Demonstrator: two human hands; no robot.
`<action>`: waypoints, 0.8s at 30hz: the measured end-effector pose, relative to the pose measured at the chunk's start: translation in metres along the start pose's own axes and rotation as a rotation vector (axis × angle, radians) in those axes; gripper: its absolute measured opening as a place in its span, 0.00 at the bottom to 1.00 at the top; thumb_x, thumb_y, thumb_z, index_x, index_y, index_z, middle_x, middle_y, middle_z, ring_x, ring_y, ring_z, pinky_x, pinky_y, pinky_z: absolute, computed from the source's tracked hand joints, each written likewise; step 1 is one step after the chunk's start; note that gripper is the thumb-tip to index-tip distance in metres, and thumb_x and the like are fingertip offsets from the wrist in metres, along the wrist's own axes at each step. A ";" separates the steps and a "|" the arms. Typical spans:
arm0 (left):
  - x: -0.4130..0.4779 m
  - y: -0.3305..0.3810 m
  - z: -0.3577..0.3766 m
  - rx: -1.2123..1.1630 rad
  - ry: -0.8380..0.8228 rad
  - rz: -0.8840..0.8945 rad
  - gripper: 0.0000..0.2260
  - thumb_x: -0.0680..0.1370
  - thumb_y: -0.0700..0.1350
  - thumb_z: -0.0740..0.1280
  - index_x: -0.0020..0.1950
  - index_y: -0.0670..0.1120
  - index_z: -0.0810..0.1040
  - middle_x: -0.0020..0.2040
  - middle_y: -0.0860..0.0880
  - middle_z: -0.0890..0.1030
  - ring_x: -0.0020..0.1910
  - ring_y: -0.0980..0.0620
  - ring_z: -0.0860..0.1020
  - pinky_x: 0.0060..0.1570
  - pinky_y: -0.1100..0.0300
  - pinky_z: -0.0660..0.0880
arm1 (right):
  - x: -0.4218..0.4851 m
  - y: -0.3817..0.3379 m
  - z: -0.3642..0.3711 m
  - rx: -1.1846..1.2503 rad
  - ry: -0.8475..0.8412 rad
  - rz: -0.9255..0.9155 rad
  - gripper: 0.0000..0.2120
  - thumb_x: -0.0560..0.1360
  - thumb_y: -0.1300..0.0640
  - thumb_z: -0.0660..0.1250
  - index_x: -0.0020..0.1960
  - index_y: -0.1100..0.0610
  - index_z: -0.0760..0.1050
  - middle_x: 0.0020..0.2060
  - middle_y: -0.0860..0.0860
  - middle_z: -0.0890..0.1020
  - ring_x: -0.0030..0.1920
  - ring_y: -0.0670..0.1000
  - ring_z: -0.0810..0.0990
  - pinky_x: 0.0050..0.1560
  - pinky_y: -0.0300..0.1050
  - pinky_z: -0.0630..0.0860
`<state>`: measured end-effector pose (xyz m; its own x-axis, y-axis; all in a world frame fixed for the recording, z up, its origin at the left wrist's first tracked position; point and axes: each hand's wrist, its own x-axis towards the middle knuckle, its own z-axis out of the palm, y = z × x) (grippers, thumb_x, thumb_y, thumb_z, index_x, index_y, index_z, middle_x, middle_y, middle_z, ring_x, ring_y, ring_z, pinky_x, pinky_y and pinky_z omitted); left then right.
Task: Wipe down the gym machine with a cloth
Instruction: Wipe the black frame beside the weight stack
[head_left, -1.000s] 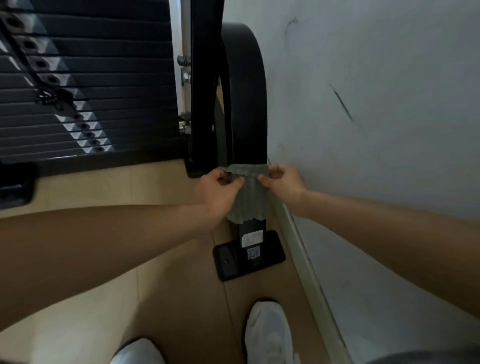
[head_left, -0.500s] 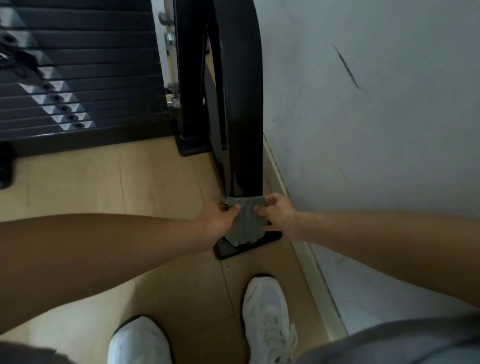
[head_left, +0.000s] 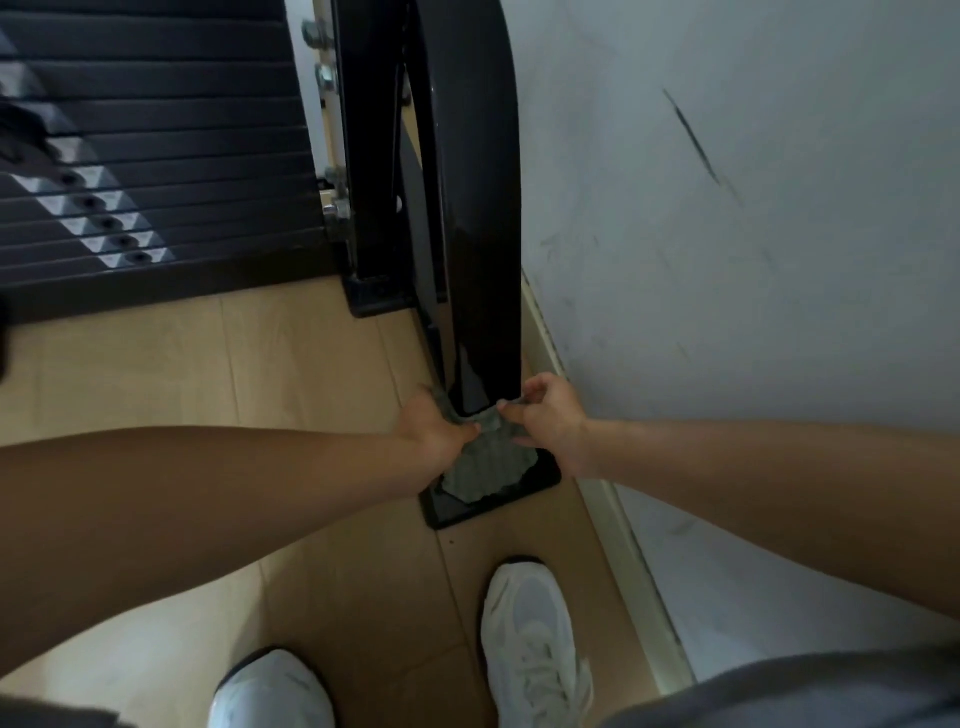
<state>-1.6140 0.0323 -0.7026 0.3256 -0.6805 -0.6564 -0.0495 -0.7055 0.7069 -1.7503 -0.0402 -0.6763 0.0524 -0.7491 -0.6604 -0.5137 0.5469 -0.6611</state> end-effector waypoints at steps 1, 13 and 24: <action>-0.001 0.004 -0.001 0.017 0.018 0.021 0.30 0.72 0.45 0.79 0.68 0.41 0.67 0.58 0.45 0.77 0.56 0.46 0.78 0.54 0.54 0.79 | -0.001 -0.003 0.002 -0.024 0.026 -0.044 0.14 0.75 0.58 0.75 0.47 0.50 0.69 0.47 0.51 0.75 0.54 0.55 0.79 0.55 0.59 0.82; -0.002 0.068 -0.040 -0.165 0.269 0.456 0.20 0.71 0.39 0.78 0.54 0.49 0.70 0.54 0.47 0.80 0.54 0.47 0.81 0.55 0.43 0.81 | -0.013 -0.089 -0.004 -0.033 0.210 -0.438 0.12 0.75 0.64 0.73 0.54 0.53 0.75 0.46 0.46 0.79 0.51 0.49 0.80 0.55 0.44 0.80; 0.009 0.138 -0.074 -0.155 0.479 0.661 0.18 0.71 0.47 0.79 0.52 0.54 0.72 0.49 0.53 0.80 0.49 0.52 0.80 0.50 0.46 0.80 | -0.001 -0.162 -0.010 0.083 0.177 -0.533 0.17 0.74 0.66 0.74 0.60 0.56 0.77 0.50 0.49 0.81 0.53 0.51 0.82 0.59 0.52 0.81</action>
<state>-1.5480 -0.0563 -0.5914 0.6434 -0.7628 0.0651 -0.2522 -0.1310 0.9588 -1.6758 -0.1313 -0.5652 0.1378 -0.9771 -0.1621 -0.3860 0.0977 -0.9173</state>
